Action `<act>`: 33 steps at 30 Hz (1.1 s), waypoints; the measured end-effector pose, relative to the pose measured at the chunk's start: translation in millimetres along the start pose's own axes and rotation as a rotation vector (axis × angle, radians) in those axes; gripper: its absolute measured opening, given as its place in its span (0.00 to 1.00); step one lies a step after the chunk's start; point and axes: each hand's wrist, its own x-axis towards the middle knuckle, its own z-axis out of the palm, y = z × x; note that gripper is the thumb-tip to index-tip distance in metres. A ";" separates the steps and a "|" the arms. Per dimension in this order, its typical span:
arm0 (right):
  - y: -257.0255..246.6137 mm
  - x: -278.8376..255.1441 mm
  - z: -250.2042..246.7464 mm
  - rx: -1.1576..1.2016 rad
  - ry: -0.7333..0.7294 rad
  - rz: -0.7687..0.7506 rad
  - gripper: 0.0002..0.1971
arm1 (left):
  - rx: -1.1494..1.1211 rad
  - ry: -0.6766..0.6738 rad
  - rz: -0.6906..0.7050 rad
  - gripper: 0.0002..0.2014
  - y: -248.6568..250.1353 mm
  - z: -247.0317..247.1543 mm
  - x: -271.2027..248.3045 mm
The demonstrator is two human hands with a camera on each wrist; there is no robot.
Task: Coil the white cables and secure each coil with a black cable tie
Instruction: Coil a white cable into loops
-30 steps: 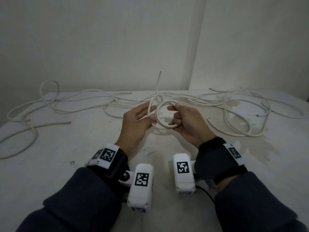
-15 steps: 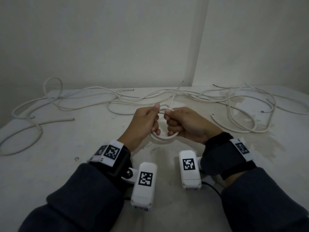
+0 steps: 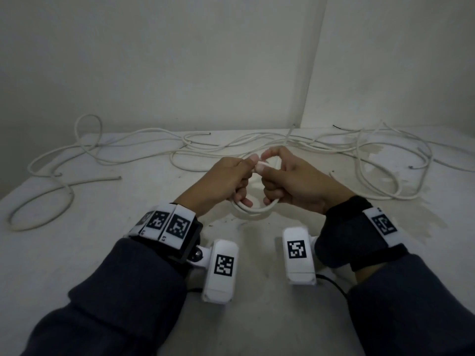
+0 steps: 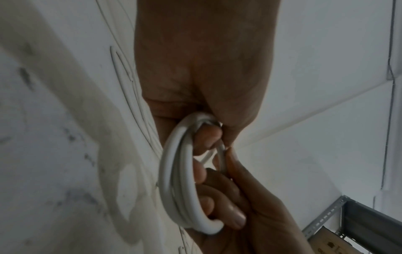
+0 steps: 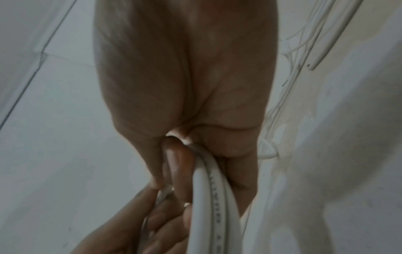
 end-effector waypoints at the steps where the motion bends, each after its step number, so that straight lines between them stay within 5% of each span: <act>1: 1.7 1.3 -2.2 0.000 0.002 -0.005 0.18 | 0.019 0.007 0.021 0.19 0.0 0.8 0.1; 3: 2.7 2.2 -3.1 -0.053 -0.012 -0.057 0.25 | 0.064 0.034 0.061 0.20 0.3 1.7 1.1; 6: -1.2 1.2 -4.1 -0.252 0.055 -0.166 0.12 | 0.242 0.089 0.145 0.20 1.4 0.1 1.9; 12: -5.0 4.1 -16.4 -0.762 0.472 -0.257 0.12 | 0.496 0.258 0.337 0.18 6.6 -6.6 3.2; 16: -7.4 4.0 -3.4 -0.402 0.236 -0.380 0.06 | 0.396 0.373 0.435 0.17 7.5 -7.4 3.8; 25: -4.4 5.1 12.9 0.145 0.030 -0.241 0.11 | 0.196 0.492 0.400 0.19 2.5 -2.7 4.3; 33: -3.7 4.8 18.2 0.367 -0.091 -0.130 0.15 | -0.055 0.334 0.261 0.21 -0.7 -1.4 5.6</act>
